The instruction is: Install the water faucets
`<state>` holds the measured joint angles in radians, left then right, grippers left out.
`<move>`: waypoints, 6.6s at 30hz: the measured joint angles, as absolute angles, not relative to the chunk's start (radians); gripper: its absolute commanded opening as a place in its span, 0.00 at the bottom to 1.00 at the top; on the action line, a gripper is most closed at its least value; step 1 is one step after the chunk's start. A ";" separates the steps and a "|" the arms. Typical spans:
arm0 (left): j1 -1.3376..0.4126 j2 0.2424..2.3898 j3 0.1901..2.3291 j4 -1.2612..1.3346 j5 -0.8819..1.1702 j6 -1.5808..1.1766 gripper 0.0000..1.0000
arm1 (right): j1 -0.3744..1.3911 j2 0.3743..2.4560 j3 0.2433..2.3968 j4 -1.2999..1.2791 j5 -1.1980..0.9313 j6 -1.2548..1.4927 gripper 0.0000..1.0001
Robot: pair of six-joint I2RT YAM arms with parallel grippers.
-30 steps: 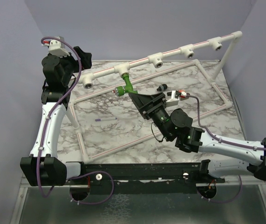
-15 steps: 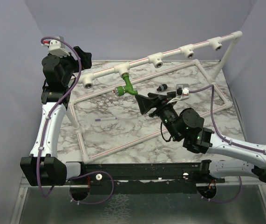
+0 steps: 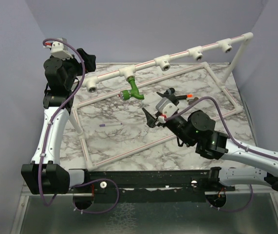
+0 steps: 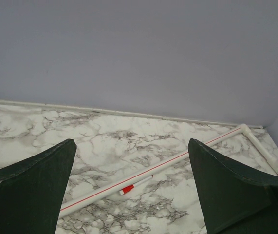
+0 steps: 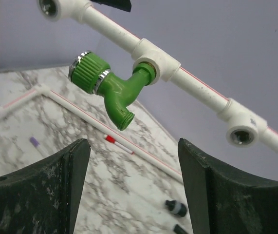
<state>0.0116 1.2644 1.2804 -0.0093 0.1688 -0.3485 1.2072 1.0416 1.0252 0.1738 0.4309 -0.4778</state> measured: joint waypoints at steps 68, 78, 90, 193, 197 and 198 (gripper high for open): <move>0.012 1.269 1.282 -0.004 0.175 -0.352 0.99 | 1.223 1.520 1.123 0.798 0.647 -1.042 0.01; 0.012 1.269 1.282 -0.002 0.176 -0.352 0.99 | 1.223 1.518 1.132 0.854 0.742 -0.527 0.01; 0.012 1.269 1.282 -0.006 0.176 -0.353 0.99 | 1.218 1.466 1.132 0.742 0.870 0.194 0.01; 0.013 1.271 1.282 -0.008 0.187 -0.359 0.99 | 1.137 0.994 0.975 0.324 0.258 -0.347 0.74; 0.013 1.273 1.282 -0.007 0.187 -0.359 0.99 | 1.138 1.003 0.977 0.294 0.199 -0.598 0.76; 0.013 1.274 1.282 -0.008 0.187 -0.359 0.99 | 1.138 1.008 0.977 0.291 0.186 -0.654 0.76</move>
